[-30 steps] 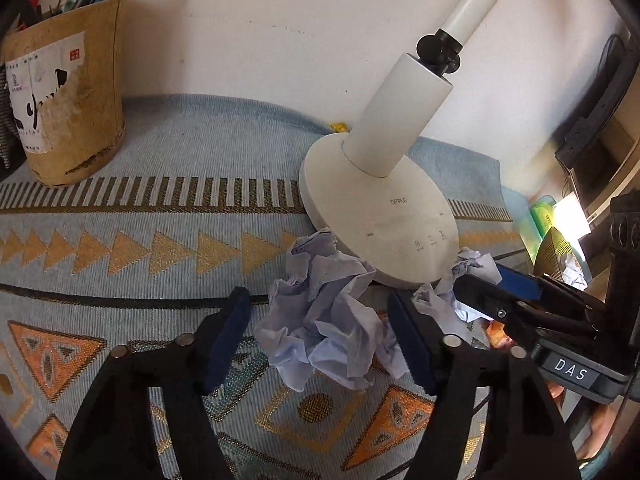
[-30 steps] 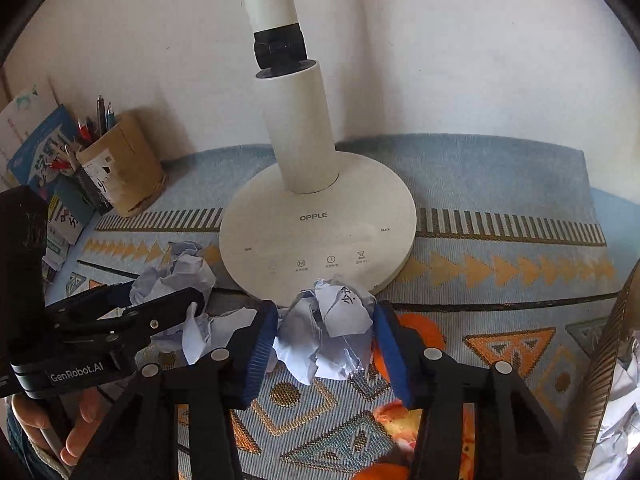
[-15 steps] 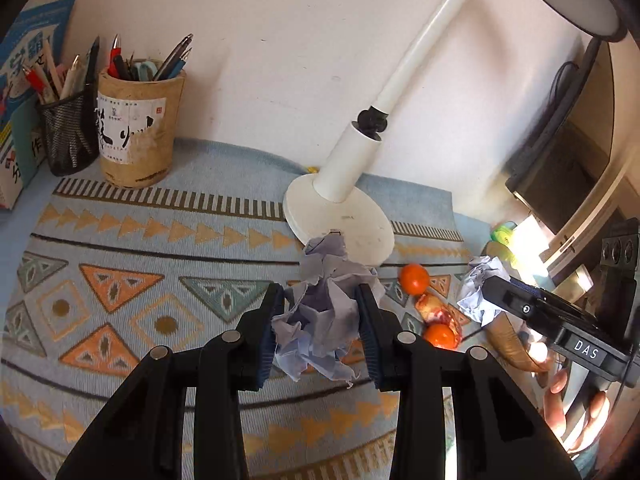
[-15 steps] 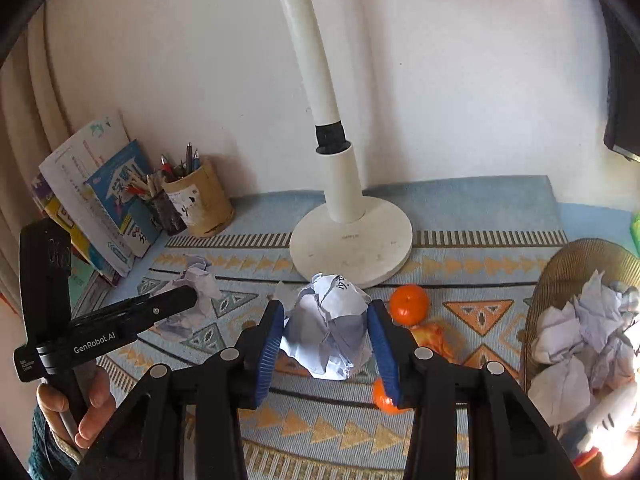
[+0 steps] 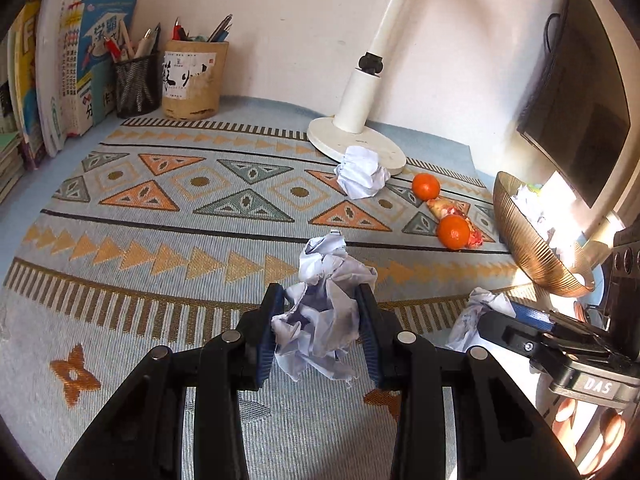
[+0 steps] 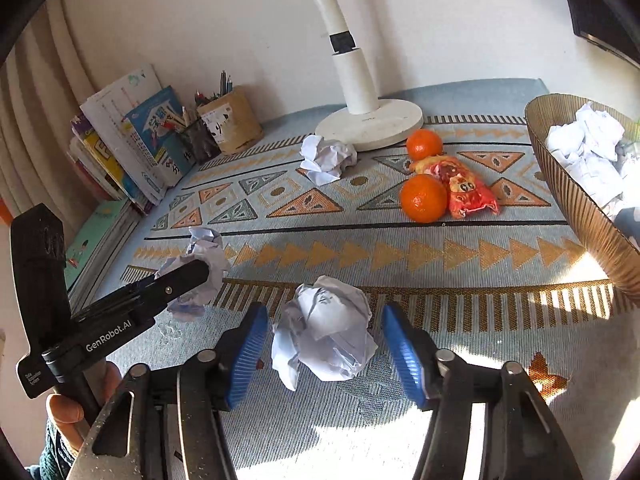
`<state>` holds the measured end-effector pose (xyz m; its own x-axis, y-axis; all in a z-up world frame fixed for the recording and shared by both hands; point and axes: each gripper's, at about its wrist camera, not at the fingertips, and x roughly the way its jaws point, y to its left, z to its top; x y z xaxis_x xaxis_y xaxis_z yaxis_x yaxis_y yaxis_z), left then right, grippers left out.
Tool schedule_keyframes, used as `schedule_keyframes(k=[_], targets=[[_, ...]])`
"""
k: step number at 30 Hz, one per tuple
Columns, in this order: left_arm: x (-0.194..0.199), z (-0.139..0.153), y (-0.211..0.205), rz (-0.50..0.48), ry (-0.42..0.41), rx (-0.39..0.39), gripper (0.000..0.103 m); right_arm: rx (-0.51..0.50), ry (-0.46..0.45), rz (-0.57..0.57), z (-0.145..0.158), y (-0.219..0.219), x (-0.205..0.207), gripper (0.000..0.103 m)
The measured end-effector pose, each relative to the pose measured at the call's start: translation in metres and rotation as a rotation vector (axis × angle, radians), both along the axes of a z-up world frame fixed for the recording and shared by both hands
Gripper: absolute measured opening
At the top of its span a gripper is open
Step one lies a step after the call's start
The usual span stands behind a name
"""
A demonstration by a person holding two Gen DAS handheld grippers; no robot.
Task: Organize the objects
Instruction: 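Lift both paper balls toward the amber bowl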
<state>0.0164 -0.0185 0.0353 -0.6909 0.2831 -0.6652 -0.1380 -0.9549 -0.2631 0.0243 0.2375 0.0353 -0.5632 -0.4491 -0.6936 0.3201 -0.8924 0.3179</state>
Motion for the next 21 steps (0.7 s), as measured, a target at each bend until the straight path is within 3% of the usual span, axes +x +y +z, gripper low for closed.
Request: schedule_keyframes(k=[2, 8, 11, 16, 17, 19, 21], targets=[[0.004, 0.004, -0.005, 0.003, 0.047, 0.023, 0.035, -0.036, -0.001, -0.018, -0.007, 0.006, 0.003, 0.081], [0.010, 0.005, -0.007, 0.003, 0.067, 0.041, 0.036, -0.072, -0.042, 0.015, -0.013, 0.005, -0.001, 0.081], [0.013, 0.006, -0.004, -0.006, 0.083, 0.029, 0.037, -0.044, -0.073, 0.074, -0.017, -0.005, 0.000, 0.081], [0.014, 0.007, 0.002, -0.015, 0.093, -0.004, 0.038, 0.017, -0.058, 0.076, -0.018, -0.014, 0.002, 0.080], [0.014, 0.007, 0.002, -0.016, 0.096, -0.008, 0.038, 0.033, -0.053, 0.067, -0.018, -0.015, 0.002, 0.079], [0.015, 0.007, 0.002, -0.016, 0.098, -0.009, 0.038, 0.047, -0.034, 0.073, -0.017, -0.018, 0.004, 0.056], [0.015, 0.007, 0.001, -0.014, 0.097, -0.004, 0.038, 0.081, -0.006, 0.064, -0.016, -0.023, 0.008, 0.056]])
